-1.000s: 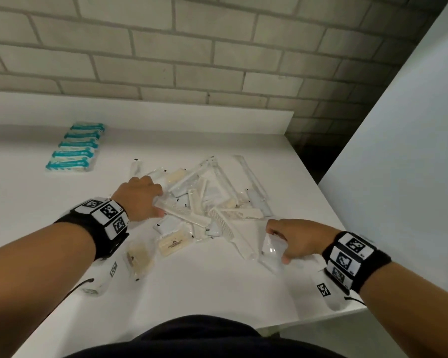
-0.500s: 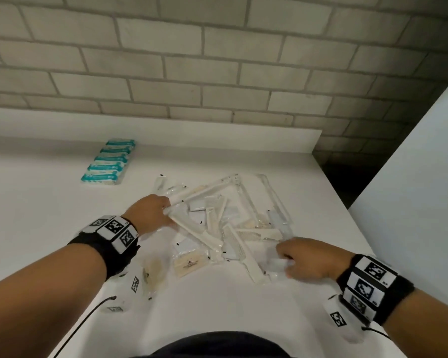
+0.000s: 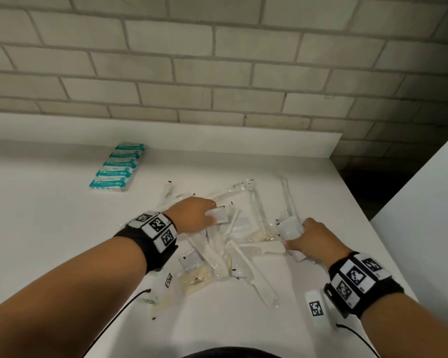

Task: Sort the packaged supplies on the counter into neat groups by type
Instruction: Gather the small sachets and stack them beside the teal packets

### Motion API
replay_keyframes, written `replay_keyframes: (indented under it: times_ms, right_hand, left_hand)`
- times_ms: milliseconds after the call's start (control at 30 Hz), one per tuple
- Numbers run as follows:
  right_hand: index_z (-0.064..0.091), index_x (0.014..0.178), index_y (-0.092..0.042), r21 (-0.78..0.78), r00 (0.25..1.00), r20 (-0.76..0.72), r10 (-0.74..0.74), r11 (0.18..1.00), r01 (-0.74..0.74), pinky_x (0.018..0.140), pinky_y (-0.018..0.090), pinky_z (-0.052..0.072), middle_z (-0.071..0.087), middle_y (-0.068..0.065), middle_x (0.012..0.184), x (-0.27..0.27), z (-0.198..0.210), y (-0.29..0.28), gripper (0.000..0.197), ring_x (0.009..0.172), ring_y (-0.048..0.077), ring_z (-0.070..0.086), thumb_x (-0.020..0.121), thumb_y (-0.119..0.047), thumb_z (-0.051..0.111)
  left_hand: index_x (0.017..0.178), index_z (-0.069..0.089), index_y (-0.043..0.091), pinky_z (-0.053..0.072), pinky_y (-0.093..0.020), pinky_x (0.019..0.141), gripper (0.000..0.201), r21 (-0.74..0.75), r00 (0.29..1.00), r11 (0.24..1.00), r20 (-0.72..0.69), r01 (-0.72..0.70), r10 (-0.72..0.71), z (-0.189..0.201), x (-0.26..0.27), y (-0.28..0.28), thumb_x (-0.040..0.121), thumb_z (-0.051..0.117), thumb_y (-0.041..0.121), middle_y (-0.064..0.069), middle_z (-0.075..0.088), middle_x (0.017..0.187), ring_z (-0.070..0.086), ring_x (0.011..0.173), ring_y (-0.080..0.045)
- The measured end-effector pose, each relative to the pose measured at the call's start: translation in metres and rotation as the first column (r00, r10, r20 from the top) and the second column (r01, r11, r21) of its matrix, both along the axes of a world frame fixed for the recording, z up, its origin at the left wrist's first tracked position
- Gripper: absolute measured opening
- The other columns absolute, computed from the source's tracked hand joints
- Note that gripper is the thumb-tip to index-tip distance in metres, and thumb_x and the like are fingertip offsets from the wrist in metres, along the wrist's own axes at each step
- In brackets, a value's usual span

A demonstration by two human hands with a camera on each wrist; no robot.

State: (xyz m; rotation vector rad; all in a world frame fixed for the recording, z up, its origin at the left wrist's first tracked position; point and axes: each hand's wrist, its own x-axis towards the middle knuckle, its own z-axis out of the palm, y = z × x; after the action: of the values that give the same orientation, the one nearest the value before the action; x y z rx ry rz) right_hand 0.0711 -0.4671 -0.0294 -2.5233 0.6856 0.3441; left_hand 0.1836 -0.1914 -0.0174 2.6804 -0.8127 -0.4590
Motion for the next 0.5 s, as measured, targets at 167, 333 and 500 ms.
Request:
replay_keyframes:
  times_ms: [167,333,500]
  right_hand:
    - [0.047,0.117,-0.013,-0.190,0.997,-0.050,0.067,0.979,-0.075,0.073,0.034,0.050,0.048,0.010,0.105,0.012,0.004,0.005,0.054,0.100,0.031,0.055,0.072,-0.023,0.075]
    - [0.040,0.118,-0.010,0.029,0.996,-0.088,-0.016,0.999,0.019,0.059,0.029,0.049,0.058,0.011,0.106,0.014,0.007,0.000,0.060,0.088,0.024,0.061,0.071,-0.013,0.078]
    - [0.042,0.111,-0.011,0.018,0.991,-0.132,0.014,1.000,-0.011,0.053,0.026,0.044,0.058,0.013,0.105,0.011,0.009,-0.004,0.053,0.080,0.023,0.060,0.071,-0.008,0.076]
  left_hand:
    - [0.109,0.062,0.013,0.042,-0.030,0.084,0.027,0.062,0.999,0.998,0.052,-0.013,0.010,-0.006,0.014,-0.003,0.089,0.059,0.030,-0.005,0.052,0.105,0.054,0.100,-0.022]
    - [0.111,0.059,0.012,0.039,-0.026,0.074,0.037,0.064,0.987,0.988,0.076,-0.144,0.139,-0.011,0.018,0.013,0.085,0.063,0.037,-0.006,0.053,0.114,0.051,0.091,-0.017]
    - [0.138,0.044,0.013,0.042,-0.029,0.089,0.057,0.110,0.964,0.958,0.042,-0.266,0.262,-0.015,0.016,0.038,0.088,0.059,0.037,-0.007,0.051,0.135,0.053,0.118,-0.024]
